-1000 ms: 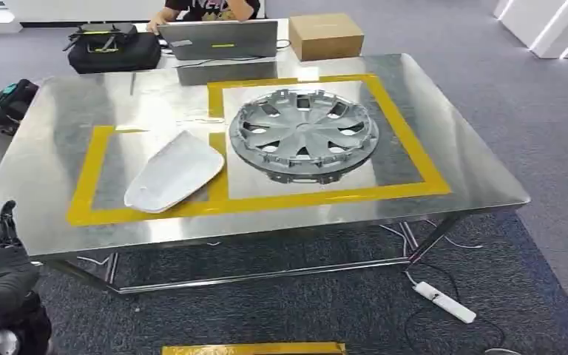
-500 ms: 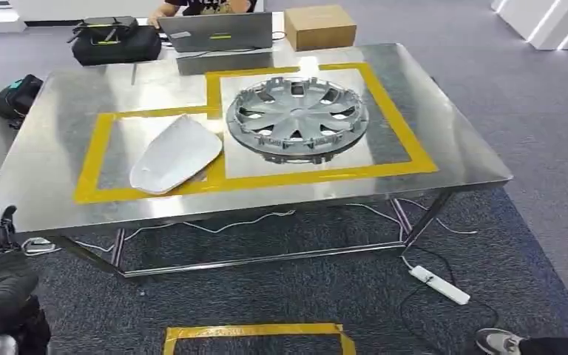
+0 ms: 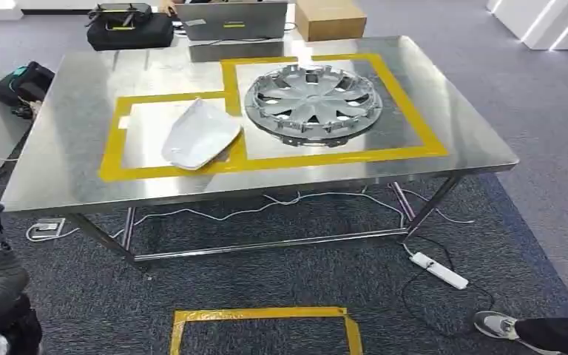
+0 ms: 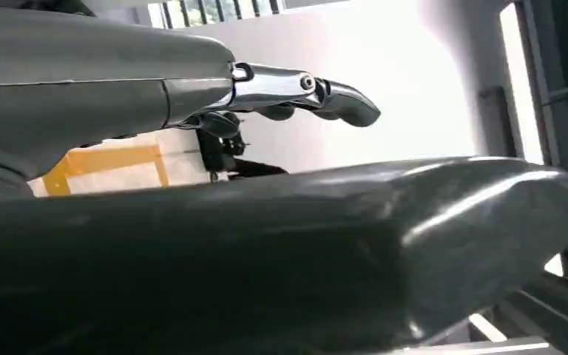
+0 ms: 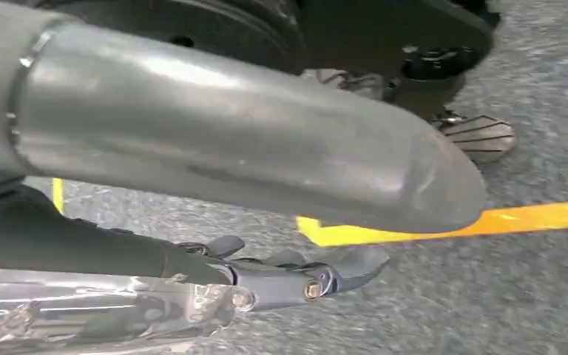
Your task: Take the parts from the cabinet and place them on the table.
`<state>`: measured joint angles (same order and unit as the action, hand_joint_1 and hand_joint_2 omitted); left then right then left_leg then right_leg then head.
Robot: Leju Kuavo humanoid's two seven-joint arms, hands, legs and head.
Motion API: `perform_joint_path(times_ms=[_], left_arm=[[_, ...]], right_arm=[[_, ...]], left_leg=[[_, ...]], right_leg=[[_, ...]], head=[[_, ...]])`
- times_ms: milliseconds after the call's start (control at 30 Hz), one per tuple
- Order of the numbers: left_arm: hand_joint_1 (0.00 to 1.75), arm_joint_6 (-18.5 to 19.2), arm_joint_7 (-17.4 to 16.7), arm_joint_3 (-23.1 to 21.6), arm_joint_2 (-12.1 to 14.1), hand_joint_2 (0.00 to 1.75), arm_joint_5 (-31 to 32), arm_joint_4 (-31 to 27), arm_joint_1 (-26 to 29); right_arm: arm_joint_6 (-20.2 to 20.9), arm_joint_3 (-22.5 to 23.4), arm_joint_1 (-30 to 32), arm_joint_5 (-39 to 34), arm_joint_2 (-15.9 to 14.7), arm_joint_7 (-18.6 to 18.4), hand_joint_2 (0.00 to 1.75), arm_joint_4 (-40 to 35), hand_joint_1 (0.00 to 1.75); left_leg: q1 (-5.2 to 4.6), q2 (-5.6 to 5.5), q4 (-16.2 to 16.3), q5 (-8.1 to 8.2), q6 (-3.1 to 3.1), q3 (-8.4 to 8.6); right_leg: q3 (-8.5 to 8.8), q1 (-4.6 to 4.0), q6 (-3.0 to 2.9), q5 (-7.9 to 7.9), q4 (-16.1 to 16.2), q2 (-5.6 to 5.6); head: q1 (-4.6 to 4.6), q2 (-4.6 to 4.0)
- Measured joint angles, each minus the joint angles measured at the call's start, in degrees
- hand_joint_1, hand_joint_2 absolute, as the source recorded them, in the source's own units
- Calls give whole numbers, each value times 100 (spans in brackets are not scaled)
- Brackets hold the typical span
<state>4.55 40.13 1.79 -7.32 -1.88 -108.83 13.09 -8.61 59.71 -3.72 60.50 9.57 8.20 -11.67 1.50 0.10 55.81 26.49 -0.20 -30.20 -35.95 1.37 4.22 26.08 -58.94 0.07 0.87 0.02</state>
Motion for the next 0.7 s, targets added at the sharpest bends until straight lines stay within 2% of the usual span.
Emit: perform_joint_path(times_ms=[33,67,100,133,167,200,233,267,300,333,367,400,433,467,500,533,567,600,633,667,700], left_arm=[[0,0,2,4,-13,0,2,0,-6],[0,0,2,7,-15,0,7,0,-4],[0,0,2,7,-15,0,9,0,-4],[0,-2,2,7,-15,0,11,0,-6],[0,-6,0,7,-15,0,15,2,-7],[0,-18,0,7,-15,0,17,2,-12],[0,-37,2,7,-15,0,31,2,-24],[0,-46,0,9,-15,0,33,2,-42],[0,-53,0,9,-13,0,33,2,-61],[0,-59,2,11,-13,0,33,2,-70],[0,-63,2,11,-11,0,33,7,-81],[0,-92,2,11,-11,0,31,11,-107],[0,-103,2,9,-11,0,31,20,-111],[0,-116,0,11,-9,0,28,26,-105],[0,-124,0,13,-7,0,18,31,-97],[0,-133,2,13,-11,0,11,37,-96],[0,-138,0,15,-7,0,13,39,-99],[0,-142,0,15,-2,0,13,44,-97],[0,-146,0,15,-2,0,15,48,-96],[0,-146,0,15,-2,0,19,57,-97],[0,-146,0,15,0,0,33,61,-97]], right_arm=[[0,0,-2,2,0,0,0,0,0],[2,0,-12,2,0,0,0,-2,0],[4,0,-15,2,0,0,0,0,0],[7,2,-16,2,0,2,0,0,0],[7,2,-14,0,0,4,0,-2,0],[7,4,-14,-7,0,18,0,0,0],[9,7,-19,-9,0,39,0,-2,0],[13,7,-32,-9,0,55,0,-2,0],[15,7,-52,-9,-6,72,0,-6,0],[15,7,-77,-11,-7,85,0,-9,0],[22,7,-96,-13,-7,92,0,-7,0],[22,9,-93,-24,-7,120,0,-9,0],[22,11,-93,-35,-7,129,0,-9,0],[22,13,-73,-39,-7,133,0,-7,0],[22,15,-78,-42,-7,140,0,-9,0],[15,18,-77,-46,-7,140,0,-9,0],[17,20,-78,-46,-7,140,0,-9,0],[17,22,-77,-46,-7,136,0,-9,0],[20,22,-75,-44,-7,129,0,-9,0],[20,24,-71,-46,-7,122,0,-9,0],[20,31,-68,-46,-7,120,0,-9,0]], left_leg=[[-12,2,0,-51,50,-61],[-28,6,2,-110,74,-138],[-53,11,3,-173,95,-213],[-79,13,5,-234,106,-292],[-101,13,8,-298,114,-373],[-121,13,11,-365,112,-456],[-135,12,11,-426,110,-524],[-142,8,11,-490,99,-590],[-141,7,20,-544,83,-619],[-170,8,30,-584,45,-647],[-163,23,11,-661,22,-643],[-141,29,-1,-721,-9,-653],[-134,28,-25,-776,-47,-658],[-142,17,-26,-786,-84,-691],[-133,9,45,-546,-127,-753],[-126,9,313,-138,-163,-837],[-118,9,748,249,-192,-938],[-117,8,1228,538,-211,-1036],[-116,8,1636,654,-221,-1093],[-112,8,1833,563,-225,-1073],[-108,8,1805,354,-228,-942]], right_leg=[[-102,-12,3,336,-369,4],[-242,-25,5,663,-865,8],[-348,-31,5,890,-1312,7],[-388,-34,-8,965,-1614,7],[-318,-43,-32,853,-1683,7],[-122,-64,-68,608,-1507,7],[150,-88,-112,379,-1163,8],[526,-118,-169,249,-642,7],[910,-149,-221,349,-103,6],[1239,-174,-224,504,383,3],[1183,-181,-202,494,391,8],[1098,-198,-215,468,391,14],[1058,-209,-251,434,370,17],[989,-167,-302,340,401,-7],[918,-157,-356,273,397,-25],[830,-157,-394,199,396,-29],[742,-157,-400,122,390,-29],[692,-158,-403,40,384,-29],[583,-158,-397,-40,374,-31],[480,-158,-389,-115,357,-33],[376,-155,-373,-175,334,-36]], head=[[-7,0],[-26,0],[-28,0],[-24,0],[-26,0],[-22,0],[-26,0],[-24,0],[-22,0],[-28,0],[-2,0],[-42,0],[-44,2],[-37,0],[-26,0],[7,0],[18,0],[20,0],[15,0],[20,0],[15,0]])
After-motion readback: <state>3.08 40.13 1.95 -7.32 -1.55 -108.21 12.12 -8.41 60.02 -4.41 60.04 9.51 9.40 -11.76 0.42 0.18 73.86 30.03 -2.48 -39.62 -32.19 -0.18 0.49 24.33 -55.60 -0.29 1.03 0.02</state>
